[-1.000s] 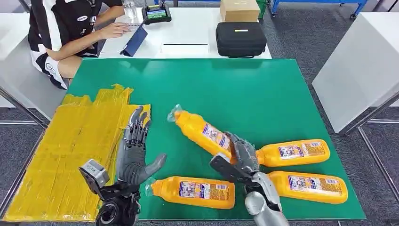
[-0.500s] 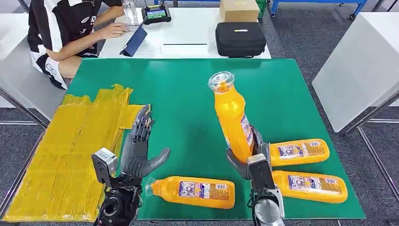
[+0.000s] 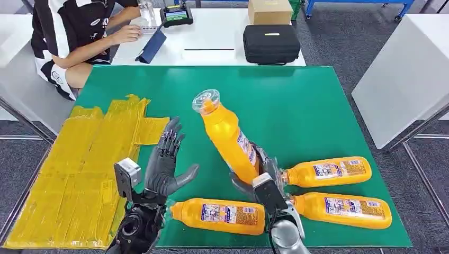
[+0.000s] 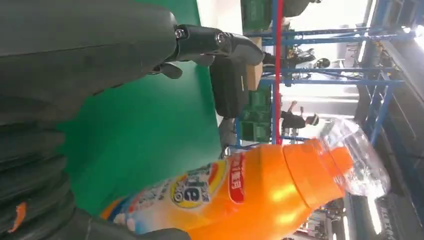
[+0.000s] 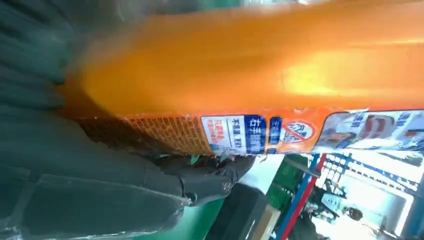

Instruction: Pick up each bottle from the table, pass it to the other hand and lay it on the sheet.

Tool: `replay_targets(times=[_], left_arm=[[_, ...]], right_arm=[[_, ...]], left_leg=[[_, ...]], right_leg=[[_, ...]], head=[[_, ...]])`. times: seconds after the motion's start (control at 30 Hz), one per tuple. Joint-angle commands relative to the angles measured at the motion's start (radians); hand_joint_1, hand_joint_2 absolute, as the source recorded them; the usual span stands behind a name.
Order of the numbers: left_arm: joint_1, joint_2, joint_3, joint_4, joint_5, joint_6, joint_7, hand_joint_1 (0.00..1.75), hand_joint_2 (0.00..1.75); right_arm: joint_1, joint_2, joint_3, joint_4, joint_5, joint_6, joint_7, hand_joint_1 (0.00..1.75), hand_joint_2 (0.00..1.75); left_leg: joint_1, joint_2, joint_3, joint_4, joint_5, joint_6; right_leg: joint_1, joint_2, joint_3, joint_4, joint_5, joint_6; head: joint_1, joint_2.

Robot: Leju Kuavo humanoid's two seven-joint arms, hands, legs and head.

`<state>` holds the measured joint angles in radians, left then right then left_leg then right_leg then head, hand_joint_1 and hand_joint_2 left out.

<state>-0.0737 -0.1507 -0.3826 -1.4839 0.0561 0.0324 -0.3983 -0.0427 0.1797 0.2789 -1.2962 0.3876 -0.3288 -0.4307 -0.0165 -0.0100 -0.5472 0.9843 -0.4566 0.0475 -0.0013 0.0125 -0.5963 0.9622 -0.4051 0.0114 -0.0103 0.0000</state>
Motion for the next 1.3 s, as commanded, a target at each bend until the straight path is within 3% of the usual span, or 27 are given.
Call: replay_targets(times=[0.03,0.2,0.47,0.77,1.03,1.07,1.3], left_arm=[[-0.039,0.027,-0.032,0.072,0.008,0.000,0.005,0.00,1.75],[-0.040,0.026,-0.033,0.078,0.155,-0.108,0.067,0.00,1.75],[-0.095,0.031,-0.086,0.064,0.262,-0.161,0.123,0.00,1.75],[-0.197,-0.008,-0.027,0.340,0.688,-0.297,0.248,0.00,1.75],[-0.213,-0.003,-0.026,0.296,0.655,-0.205,0.201,0.03,1.75],[-0.212,-0.005,-0.021,0.296,0.651,-0.190,0.192,1.75,1.75],[-0.204,-0.003,-0.020,0.299,0.637,-0.156,0.156,1.75,1.75]], right_arm=[[-0.057,-0.006,0.038,0.105,-0.002,-0.002,-0.002,1.75,1.75],[-0.082,-0.005,0.120,0.161,0.052,0.015,0.000,1.75,1.75],[-0.112,0.011,0.233,0.193,0.115,0.026,0.011,1.75,1.75],[-0.152,0.019,0.324,0.294,0.138,-0.028,-0.008,1.75,1.75],[-0.146,-0.003,0.318,0.285,0.127,-0.063,-0.002,1.75,1.75],[-0.144,-0.004,0.316,0.283,0.127,-0.064,-0.001,1.75,1.75],[-0.135,-0.011,0.307,0.278,0.120,-0.066,-0.001,1.75,1.75]], left_leg=[[0.001,0.002,0.005,-0.001,-0.002,-0.003],[0.000,0.002,0.003,-0.001,-0.001,-0.002],[0.001,0.001,0.003,0.000,-0.001,-0.004],[0.002,-0.001,0.005,-0.002,0.000,-0.004],[0.001,0.000,0.002,0.000,-0.001,-0.003],[0.002,0.000,0.004,0.000,-0.002,-0.004],[0.001,0.000,0.003,0.000,-0.001,-0.003]], right_leg=[[0.001,0.000,0.005,-0.002,-0.001,0.000],[0.000,0.001,0.003,-0.001,0.000,0.000],[0.001,0.000,0.003,0.000,-0.001,0.000],[0.001,-0.002,0.006,-0.002,-0.001,0.000],[0.001,-0.001,0.003,-0.001,-0.001,0.000],[0.001,-0.002,0.005,-0.001,-0.002,0.000],[0.001,-0.002,0.003,-0.001,-0.001,0.000]], head=[[0.000,0.000],[0.000,0.000],[0.000,0.000],[0.000,0.000],[0.000,0.000],[0.000,0.000],[0.000,0.000]])
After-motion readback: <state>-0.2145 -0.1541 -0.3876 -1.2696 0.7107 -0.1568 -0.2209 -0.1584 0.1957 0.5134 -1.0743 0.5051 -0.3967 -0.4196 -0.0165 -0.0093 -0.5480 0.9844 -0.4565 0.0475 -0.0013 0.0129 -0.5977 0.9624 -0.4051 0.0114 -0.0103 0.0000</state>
